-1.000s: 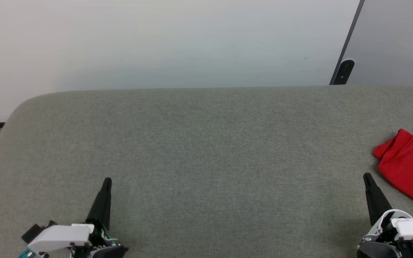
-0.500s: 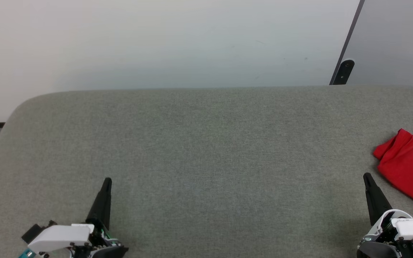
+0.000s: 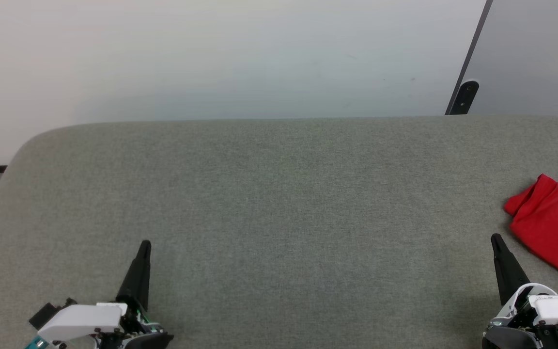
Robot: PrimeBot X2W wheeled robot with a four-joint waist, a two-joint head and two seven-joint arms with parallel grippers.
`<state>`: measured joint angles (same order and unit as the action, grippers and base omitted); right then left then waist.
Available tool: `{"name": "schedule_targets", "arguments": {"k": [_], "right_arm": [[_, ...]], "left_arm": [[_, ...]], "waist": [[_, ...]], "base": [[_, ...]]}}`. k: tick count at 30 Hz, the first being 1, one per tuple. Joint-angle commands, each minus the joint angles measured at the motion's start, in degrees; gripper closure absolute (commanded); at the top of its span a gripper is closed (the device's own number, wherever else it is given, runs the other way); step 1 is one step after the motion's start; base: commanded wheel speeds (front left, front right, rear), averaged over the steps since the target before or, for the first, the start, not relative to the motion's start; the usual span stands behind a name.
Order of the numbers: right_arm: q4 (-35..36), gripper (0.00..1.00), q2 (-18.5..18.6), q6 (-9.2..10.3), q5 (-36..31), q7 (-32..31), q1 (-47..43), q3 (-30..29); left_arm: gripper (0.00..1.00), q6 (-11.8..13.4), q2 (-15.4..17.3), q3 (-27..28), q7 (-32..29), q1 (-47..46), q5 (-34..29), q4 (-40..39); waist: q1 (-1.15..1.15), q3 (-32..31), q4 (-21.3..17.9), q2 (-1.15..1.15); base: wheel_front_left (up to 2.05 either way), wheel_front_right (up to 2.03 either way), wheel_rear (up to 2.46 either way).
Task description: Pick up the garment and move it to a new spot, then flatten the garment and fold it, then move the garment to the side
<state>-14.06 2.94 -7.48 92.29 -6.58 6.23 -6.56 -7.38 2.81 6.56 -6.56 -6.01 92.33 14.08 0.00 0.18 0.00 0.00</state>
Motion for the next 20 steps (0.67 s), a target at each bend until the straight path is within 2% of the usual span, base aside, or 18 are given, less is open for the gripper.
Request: {"name": "schedule_targets", "arguments": {"k": [1, 20], "right_arm": [[-0.02, 1.0, -0.2, -0.02, 0.24, -0.13, 0.22, 0.02], [-0.02, 1.0, -0.2, -0.02, 0.24, -0.12, 0.22, 0.01]], "left_arm": [[1.0, -0.21, 0.02, 0.12, -0.15, -0.61, 0.17, -0.07], [1.0, -0.21, 0.02, 0.11, -0.15, -0.61, 0.18, -0.07]], "waist": [[0.0, 0.0, 0.0, 0.0], [0.0, 0.0, 0.0, 0.0]], "base": [[0.0, 0.0, 0.0], [0.0, 0.0, 0.0]]}}
